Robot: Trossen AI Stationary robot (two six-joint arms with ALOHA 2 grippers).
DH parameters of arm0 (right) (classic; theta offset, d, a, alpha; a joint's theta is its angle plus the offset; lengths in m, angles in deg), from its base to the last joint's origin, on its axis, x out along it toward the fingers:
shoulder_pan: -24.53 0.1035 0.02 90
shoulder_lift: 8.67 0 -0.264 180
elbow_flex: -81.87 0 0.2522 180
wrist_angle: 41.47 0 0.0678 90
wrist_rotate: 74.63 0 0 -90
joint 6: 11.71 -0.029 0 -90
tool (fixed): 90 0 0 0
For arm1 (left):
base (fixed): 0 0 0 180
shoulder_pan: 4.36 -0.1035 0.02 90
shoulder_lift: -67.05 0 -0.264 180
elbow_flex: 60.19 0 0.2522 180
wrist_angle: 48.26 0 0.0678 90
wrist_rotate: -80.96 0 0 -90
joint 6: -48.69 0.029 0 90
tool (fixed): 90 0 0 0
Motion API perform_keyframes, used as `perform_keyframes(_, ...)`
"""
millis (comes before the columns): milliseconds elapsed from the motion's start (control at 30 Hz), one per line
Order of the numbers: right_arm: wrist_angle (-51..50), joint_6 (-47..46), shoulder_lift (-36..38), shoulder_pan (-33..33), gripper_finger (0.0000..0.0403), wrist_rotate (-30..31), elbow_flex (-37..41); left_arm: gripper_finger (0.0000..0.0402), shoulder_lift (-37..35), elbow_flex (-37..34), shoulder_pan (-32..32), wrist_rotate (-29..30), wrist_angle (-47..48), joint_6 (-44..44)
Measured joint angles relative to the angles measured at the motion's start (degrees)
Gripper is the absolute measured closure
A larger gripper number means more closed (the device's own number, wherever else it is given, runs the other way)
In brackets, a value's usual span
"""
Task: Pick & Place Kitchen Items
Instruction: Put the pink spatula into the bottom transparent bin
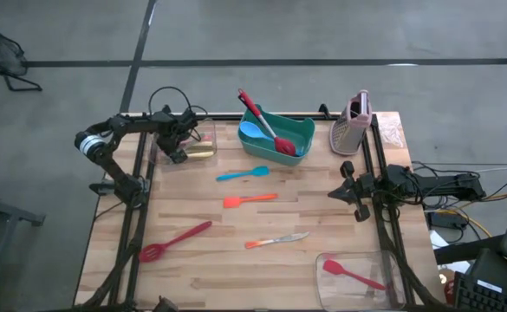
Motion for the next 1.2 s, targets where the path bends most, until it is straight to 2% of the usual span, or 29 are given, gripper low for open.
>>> perform_keyframes(500,0.0,0.0,0.0,0.0,0.0394,0.0,0.0,0.04,-8.6,-0.1,1.1,1.0,0.9,3.1)
perform_keyframes(733,0.0,0.0,0.0,0.0,0.0394,0.0,0.0,0.0401,-9.1,-0.1,1.1,-0.3,0.5,4.2)
perform_keyframes(867,0.0,0.0,0.0,0.0,0.0394,0.0,0.0,0.0401,-9.5,-0.1,1.2,-6.0,0.9,5.0)
perform_keyframes(1100,0.0,0.0,0.0,0.0,0.0394,0.0,0.0,0.0401,-10.6,-0.1,1.9,-5.3,2.4,4.5)
perform_keyframes(1200,0.0,0.0,0.0,0.0,0.0394,0.0,0.0,0.0386,-10.6,-0.6,1.8,-4.1,2.1,3.8)
